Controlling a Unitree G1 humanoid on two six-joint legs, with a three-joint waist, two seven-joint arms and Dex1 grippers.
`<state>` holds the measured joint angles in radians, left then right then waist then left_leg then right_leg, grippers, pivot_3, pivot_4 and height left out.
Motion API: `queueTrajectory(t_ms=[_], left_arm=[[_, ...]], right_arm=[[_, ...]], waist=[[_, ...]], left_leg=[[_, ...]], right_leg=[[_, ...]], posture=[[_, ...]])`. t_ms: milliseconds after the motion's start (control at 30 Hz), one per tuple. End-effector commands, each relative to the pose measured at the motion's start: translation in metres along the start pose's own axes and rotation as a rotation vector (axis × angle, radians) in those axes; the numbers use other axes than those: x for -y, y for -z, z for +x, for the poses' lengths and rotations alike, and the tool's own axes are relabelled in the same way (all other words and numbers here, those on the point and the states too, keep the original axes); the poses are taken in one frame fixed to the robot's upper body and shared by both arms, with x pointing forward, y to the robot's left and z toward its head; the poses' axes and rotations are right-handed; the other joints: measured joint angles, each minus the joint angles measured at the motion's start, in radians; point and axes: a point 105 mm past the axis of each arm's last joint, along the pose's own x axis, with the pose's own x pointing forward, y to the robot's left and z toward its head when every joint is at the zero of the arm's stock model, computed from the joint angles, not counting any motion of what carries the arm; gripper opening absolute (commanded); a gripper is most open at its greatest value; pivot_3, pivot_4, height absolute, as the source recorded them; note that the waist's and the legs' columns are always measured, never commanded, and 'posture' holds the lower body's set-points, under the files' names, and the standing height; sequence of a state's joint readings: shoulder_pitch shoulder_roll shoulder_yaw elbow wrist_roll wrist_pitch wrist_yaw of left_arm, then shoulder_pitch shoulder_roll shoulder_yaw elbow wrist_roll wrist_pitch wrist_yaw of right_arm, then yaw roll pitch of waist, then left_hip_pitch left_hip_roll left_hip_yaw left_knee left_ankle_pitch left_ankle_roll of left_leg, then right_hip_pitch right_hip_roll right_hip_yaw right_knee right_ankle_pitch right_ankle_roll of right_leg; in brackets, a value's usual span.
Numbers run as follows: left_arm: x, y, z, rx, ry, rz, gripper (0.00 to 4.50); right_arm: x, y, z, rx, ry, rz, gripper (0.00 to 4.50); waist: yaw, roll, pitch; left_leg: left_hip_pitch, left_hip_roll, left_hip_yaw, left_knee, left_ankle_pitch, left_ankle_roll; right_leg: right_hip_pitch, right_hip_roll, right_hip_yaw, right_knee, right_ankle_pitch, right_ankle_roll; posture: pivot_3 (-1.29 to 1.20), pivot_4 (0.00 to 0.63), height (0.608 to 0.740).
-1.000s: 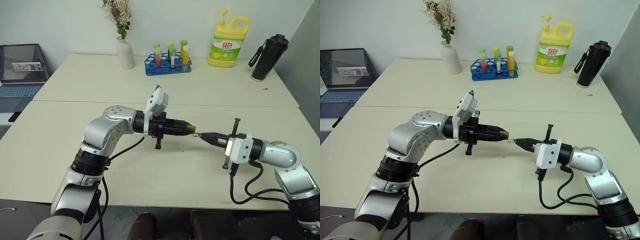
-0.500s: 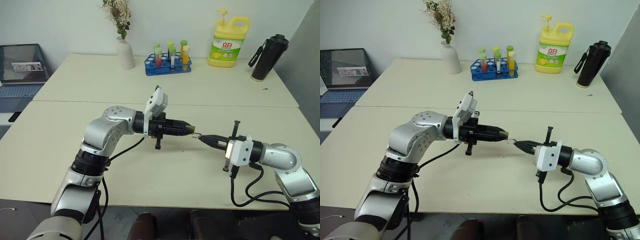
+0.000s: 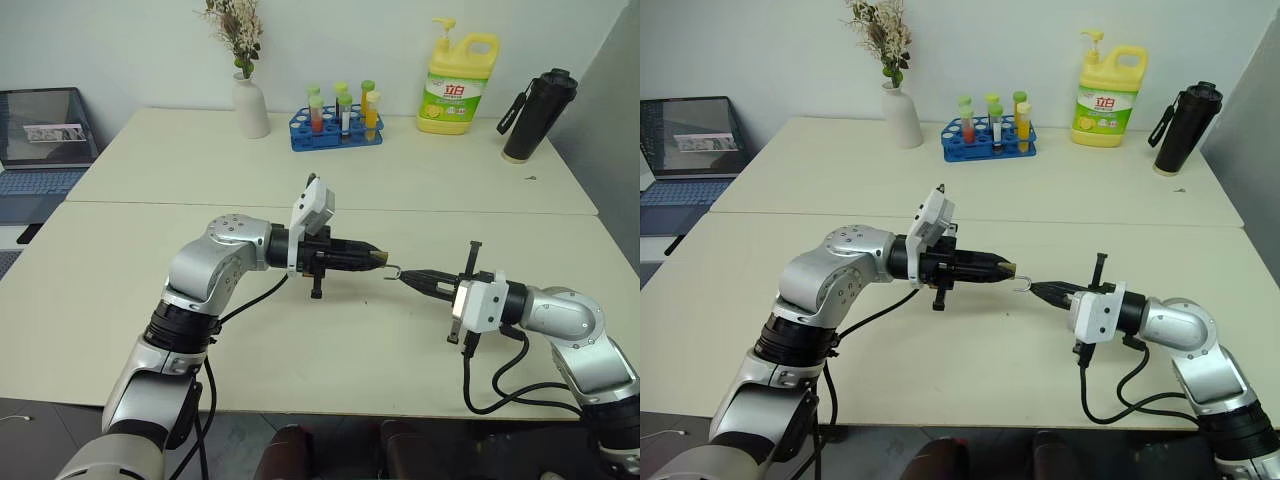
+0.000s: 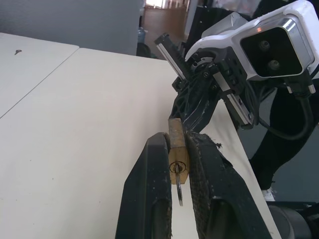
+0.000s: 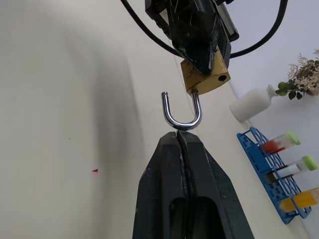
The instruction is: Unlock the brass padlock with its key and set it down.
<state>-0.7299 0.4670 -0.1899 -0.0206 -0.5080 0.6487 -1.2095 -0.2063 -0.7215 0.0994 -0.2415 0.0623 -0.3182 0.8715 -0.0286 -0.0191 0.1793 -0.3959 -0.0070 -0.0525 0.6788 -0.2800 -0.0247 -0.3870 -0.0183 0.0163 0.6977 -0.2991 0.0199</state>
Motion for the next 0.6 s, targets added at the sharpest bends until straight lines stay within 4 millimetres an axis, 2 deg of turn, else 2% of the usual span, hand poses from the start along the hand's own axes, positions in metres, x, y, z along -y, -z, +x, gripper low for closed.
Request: queueTrajectory(t_ms=[33,100,167,267,433,600], left_arm=[[-0.002,0.006,0.002,0.022,-0.024,-0.049,0.17],[-0.009,0.027,0.009,0.013,-0.086,-0.133,0.17],[-0.01,0.038,0.014,0.001,-0.111,-0.172,0.17],[-0.009,0.049,0.021,-0.02,-0.123,-0.186,0.17],[-0.011,0.072,0.034,-0.06,-0.164,-0.212,0.17],[-0.016,0.086,0.035,-0.098,-0.203,-0.2,0.17]], right_arm=[[0.001,0.006,-0.01,-0.063,-0.016,0.007,0.0],[0.002,0.014,-0.017,-0.109,-0.004,0.085,0.0],[0.002,0.013,-0.018,-0.113,-0.004,0.14,0.0],[-0.003,0.009,-0.018,-0.103,-0.032,0.208,0.94],[-0.015,0.007,-0.012,-0.128,-0.082,0.292,2.75],[-0.02,0.009,-0.007,-0.172,-0.089,0.346,4.48]], waist=[[0.001,0.0,0.0],[0.002,0.001,-0.001],[0.003,0.0,0.0],[0.002,0.0,0.0],[0.003,0.0,0.0],[0.003,0.0,0.0]], left_leg=[[0.0,0.0,0.0,0.0,0.0,0.0],[0.0,0.0,0.0,0.0,0.0,0.0],[0.001,0.0,0.0,0.0,0.0,0.001],[0.001,0.0,-0.001,0.0,0.0,0.001],[0.001,0.0,-0.001,0.0,0.0,0.001],[0.001,0.0,-0.001,0.0,0.0,0.001]], right_leg=[[0.0,0.0,0.0,0.0,0.0,0.0],[0.001,0.0,0.0,0.0,0.0,0.0],[0.002,-0.001,0.0,0.0,0.0,0.0],[0.001,0.0,0.0,0.0,0.0,0.0],[0.002,0.0,0.0,0.0,0.0,0.0],[0.001,0.0,-0.001,0.0,0.0,0.0]], posture=[[0.0,0.15,0.74],[0.0,0.15,0.74],[0.0,0.15,0.74],[0.0,0.15,0.74],[0.0,0.15,0.74],[0.0,0.15,0.74]])
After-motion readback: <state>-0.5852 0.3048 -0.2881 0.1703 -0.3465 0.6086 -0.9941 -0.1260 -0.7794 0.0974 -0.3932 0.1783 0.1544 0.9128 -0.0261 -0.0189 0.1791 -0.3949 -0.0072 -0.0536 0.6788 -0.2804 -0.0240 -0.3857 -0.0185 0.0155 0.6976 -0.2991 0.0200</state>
